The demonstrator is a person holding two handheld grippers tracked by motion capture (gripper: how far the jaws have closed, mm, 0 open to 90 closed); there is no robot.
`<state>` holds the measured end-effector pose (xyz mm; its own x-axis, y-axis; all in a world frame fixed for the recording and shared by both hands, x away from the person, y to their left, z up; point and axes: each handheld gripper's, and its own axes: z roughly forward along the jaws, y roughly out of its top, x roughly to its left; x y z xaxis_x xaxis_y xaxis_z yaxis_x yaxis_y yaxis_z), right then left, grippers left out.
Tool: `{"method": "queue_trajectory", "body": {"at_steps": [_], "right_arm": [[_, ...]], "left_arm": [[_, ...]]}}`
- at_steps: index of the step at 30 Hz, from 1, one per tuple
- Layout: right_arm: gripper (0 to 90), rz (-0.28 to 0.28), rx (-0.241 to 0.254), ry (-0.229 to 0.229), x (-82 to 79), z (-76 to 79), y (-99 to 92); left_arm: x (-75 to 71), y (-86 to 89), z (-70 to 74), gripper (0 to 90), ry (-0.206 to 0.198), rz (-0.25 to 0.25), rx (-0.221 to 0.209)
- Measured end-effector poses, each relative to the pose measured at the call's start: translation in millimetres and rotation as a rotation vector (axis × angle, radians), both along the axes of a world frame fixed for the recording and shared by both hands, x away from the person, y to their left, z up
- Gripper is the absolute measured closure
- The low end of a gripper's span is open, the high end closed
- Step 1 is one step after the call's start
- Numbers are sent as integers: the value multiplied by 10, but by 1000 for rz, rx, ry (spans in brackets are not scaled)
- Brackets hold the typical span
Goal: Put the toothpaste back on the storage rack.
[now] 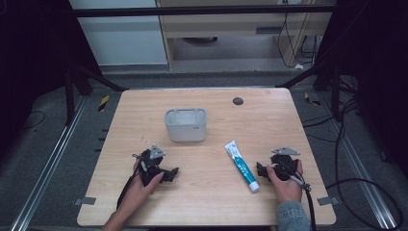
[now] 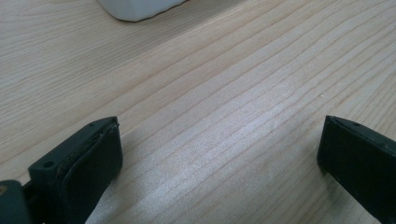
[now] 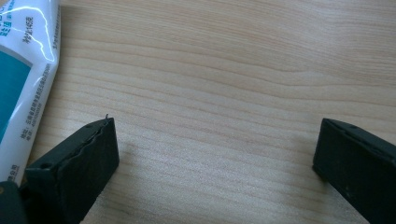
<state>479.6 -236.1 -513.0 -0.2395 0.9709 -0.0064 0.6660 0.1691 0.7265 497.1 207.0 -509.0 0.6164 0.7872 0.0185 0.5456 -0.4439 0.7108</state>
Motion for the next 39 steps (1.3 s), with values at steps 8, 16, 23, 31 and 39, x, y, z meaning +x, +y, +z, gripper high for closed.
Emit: {"method": "queue_trajectory", "body": {"at_steps": [8,16,23,31,39], "right_arm": [[4,0,1,1,0,1,2],[5,-2,5,1,2,2,5],[6,0,-1,-2,0,-1,3],[7,18,3,2,8,2,-1],[108,50,-71,-41,-77,341,28]], "left_arm": [[12,-5,0,0,-1,0,1],[14,-6,2,0,0,0,1],[29,-11,1,0,0,0,1],[26,7,2,0,0,-17,3],[26,8,1,0,0,-18,2]]}}
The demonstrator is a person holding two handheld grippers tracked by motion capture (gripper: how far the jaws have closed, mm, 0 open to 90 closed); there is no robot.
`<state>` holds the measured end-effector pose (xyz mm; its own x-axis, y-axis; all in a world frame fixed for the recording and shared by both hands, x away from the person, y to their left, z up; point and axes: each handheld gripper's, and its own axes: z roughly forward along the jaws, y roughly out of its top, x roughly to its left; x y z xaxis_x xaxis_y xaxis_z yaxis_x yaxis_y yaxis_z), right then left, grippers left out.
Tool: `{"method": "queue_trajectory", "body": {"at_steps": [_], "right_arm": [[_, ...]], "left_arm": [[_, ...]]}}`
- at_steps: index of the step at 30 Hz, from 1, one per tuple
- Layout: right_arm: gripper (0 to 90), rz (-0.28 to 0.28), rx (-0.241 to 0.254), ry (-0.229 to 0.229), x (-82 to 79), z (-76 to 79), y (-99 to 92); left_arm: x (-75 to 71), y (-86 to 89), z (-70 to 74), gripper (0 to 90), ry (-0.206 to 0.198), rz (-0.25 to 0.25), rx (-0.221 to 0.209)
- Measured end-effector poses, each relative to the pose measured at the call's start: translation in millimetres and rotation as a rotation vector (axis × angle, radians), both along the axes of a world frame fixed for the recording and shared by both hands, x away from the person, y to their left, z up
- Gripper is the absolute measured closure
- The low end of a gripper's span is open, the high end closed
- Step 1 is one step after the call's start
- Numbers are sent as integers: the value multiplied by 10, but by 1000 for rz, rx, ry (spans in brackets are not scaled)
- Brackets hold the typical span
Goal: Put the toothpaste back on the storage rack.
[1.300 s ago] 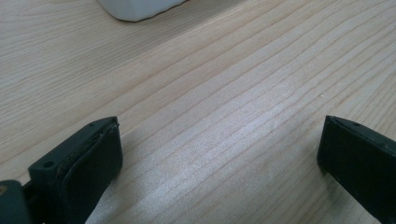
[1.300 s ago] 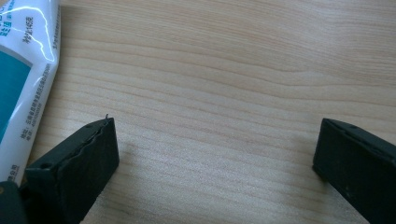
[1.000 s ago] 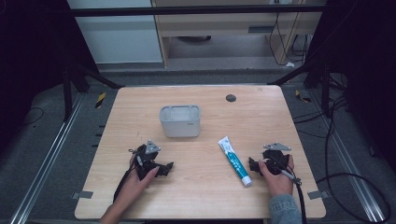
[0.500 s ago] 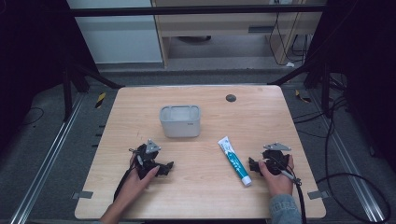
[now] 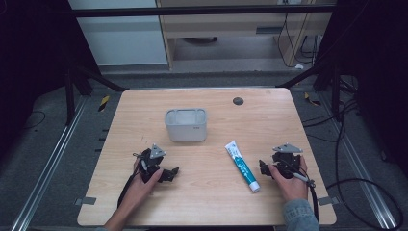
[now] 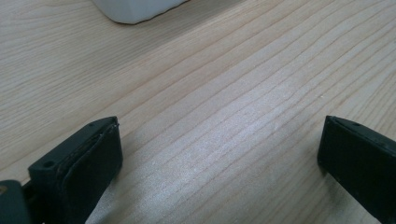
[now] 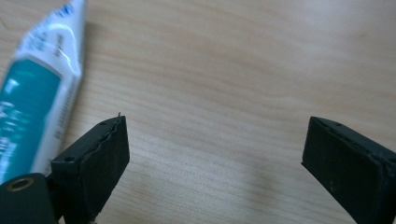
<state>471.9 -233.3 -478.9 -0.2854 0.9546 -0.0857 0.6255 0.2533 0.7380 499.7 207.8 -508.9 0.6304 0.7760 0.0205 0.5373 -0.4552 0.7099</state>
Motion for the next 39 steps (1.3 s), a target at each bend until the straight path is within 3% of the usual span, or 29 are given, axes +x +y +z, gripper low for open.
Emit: {"method": "queue_trajectory", "body": {"at_steps": [2,5,11,17,22,25,39], "right_arm": [[108,29,-21,-8,-33,136,52],[135,74,-41,22,-77,305,195],[206,132,-14,88,-59,395,369],[251,188,-25,137,5,423,580],[250,211,-40,163,34,433,725],[232,230,-60,201,74,425,863],[231,257,-71,255,275,321,1148]], "left_arm": [[-2,-1,0,0,0,2,0],[-8,-2,0,0,0,8,-1],[-9,-3,0,0,1,9,0],[-11,-1,1,0,1,10,1],[-20,3,1,0,1,14,1],[-19,3,0,0,0,14,0],[-9,3,0,0,1,11,0]]}}
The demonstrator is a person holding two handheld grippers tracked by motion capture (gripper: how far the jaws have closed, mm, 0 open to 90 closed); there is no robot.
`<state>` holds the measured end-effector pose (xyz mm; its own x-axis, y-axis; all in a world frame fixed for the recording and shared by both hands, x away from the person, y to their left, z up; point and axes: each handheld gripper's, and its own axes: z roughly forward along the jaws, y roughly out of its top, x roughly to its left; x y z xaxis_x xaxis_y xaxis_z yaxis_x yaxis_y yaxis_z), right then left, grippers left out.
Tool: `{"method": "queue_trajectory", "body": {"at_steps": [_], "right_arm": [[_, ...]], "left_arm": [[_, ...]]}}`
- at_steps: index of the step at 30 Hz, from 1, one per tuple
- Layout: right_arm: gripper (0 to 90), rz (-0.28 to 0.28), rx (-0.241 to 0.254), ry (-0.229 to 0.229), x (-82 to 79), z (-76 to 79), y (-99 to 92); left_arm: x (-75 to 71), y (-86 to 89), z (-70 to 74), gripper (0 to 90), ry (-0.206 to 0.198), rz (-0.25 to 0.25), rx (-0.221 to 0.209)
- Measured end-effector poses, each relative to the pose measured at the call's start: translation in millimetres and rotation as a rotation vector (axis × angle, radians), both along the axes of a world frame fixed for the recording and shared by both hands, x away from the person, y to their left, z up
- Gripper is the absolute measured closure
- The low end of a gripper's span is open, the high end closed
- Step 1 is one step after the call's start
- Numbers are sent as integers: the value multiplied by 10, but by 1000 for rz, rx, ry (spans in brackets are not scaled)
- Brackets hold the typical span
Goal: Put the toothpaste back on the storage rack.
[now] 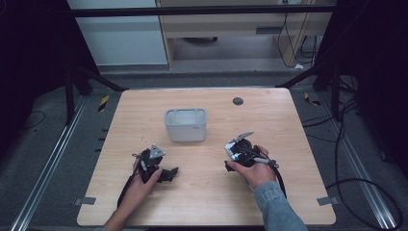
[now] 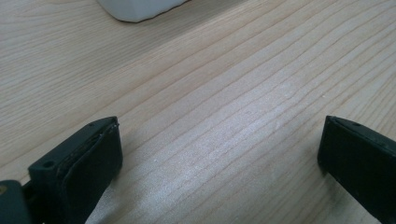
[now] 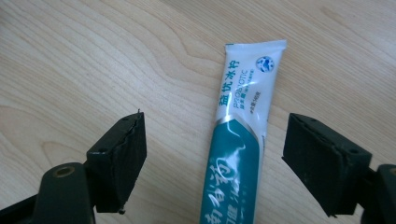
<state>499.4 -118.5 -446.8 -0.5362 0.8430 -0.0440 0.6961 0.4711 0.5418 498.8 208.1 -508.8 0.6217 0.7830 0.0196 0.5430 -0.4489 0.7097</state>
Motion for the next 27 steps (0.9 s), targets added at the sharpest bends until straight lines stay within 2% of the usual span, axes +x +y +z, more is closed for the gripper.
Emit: {"method": "queue_trajectory", "body": {"at_steps": [4,6,7,14,27], "right_arm": [[265,-11,-6,34,67,-41,68],[276,-9,-7,35,83,-42,81],[288,-9,-7,52,118,-36,98],[358,-35,-24,64,195,-5,93],[390,-49,-27,121,226,-62,29]], "left_arm": [[1,0,0,0,0,-1,0],[1,0,0,0,0,-1,-1],[2,0,0,0,0,-1,0],[5,0,-1,0,-1,-2,-1],[6,0,-1,0,-1,-3,0]]}}
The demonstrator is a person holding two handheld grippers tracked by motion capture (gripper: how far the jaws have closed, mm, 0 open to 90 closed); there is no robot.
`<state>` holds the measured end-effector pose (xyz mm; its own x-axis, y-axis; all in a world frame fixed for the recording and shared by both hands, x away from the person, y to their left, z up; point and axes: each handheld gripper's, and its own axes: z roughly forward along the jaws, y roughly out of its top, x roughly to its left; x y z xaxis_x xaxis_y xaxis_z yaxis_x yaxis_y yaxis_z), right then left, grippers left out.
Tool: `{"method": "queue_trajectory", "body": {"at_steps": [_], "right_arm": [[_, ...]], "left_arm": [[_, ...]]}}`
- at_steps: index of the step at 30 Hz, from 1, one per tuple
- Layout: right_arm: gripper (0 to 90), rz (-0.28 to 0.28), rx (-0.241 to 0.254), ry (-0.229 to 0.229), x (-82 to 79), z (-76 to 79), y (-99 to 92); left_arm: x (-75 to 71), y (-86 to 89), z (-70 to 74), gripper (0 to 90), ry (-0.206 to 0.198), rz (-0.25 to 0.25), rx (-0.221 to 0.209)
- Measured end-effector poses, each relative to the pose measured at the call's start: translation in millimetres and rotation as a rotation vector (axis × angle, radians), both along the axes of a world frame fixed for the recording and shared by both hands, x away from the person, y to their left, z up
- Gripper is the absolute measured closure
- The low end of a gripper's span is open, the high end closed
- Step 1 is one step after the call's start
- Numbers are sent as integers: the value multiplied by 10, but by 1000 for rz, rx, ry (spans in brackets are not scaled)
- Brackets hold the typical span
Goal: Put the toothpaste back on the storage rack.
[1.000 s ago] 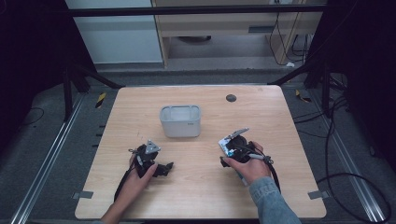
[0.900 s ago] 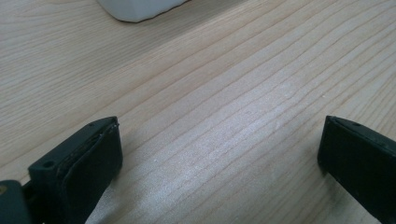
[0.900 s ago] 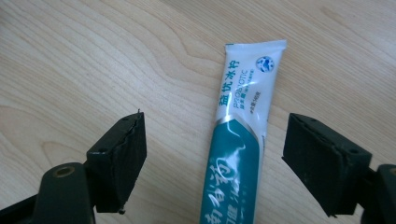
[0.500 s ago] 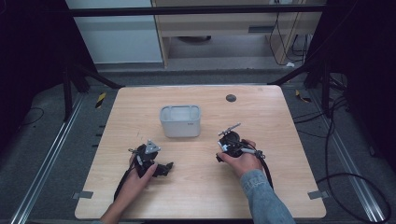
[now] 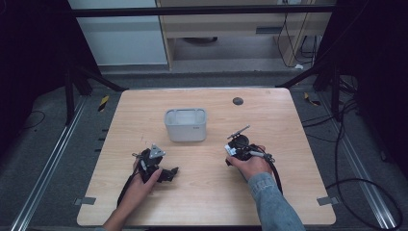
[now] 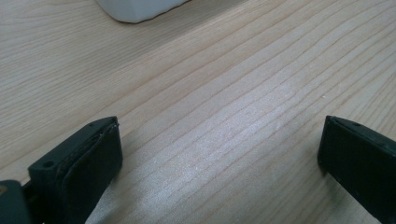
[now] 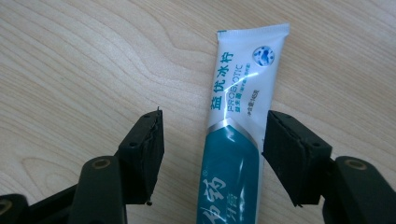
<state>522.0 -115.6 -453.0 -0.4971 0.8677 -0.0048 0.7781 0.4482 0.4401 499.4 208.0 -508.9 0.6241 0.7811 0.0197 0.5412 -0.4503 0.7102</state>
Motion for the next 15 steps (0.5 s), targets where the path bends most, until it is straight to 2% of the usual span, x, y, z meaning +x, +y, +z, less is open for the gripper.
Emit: {"method": "queue_trajectory", "body": {"at_steps": [2,5,8,15], "right_arm": [[396,-3,6,3,5,1,-1],[401,-9,-20,24,34,-57,-2],[401,-21,-19,37,64,-98,-1],[459,-49,-11,28,152,-145,-32]], "left_arm": [[3,-2,0,0,-1,0,0],[4,-3,0,0,0,0,0],[5,-3,0,0,0,0,0],[5,-3,0,0,0,0,0]]}}
